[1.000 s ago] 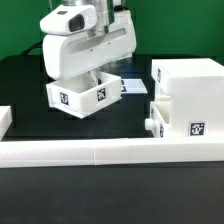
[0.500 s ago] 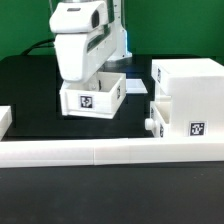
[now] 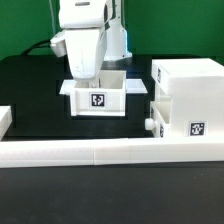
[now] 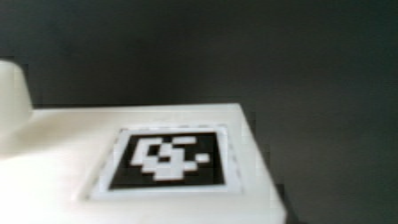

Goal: Assemble drawer

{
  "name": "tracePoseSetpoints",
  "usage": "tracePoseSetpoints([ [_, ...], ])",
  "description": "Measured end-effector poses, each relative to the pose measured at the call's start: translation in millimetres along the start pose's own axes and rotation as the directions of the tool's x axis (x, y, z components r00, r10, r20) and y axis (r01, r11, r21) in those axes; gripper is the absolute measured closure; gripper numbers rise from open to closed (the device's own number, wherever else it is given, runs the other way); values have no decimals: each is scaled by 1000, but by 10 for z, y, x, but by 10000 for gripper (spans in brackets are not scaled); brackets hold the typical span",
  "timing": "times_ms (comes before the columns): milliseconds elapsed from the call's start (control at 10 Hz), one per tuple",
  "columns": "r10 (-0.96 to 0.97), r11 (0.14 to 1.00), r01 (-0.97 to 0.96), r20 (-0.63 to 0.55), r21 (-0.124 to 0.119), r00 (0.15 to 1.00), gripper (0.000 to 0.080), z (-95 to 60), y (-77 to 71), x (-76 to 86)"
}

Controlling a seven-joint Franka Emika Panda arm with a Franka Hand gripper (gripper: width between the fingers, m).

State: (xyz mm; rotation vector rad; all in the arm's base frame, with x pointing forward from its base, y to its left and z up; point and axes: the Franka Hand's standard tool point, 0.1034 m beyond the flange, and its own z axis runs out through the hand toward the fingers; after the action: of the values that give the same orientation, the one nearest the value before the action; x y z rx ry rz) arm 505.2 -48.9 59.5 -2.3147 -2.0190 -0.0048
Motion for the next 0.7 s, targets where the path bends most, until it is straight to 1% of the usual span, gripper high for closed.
tracePoseSetpoints([
  [100, -14, 1000, 14, 1, -1, 1000, 758, -4, 11, 2],
  [200, -44, 999, 44, 1, -11, 999, 758, -31, 74, 27],
  [500, -73, 997, 72, -6, -29, 997, 758, -59, 278, 217],
  [600, -75, 996, 74, -7, -45, 997, 758, -66, 309, 235],
  [700, -73, 996, 72, -9, -60, 997, 758, -49, 303, 229],
])
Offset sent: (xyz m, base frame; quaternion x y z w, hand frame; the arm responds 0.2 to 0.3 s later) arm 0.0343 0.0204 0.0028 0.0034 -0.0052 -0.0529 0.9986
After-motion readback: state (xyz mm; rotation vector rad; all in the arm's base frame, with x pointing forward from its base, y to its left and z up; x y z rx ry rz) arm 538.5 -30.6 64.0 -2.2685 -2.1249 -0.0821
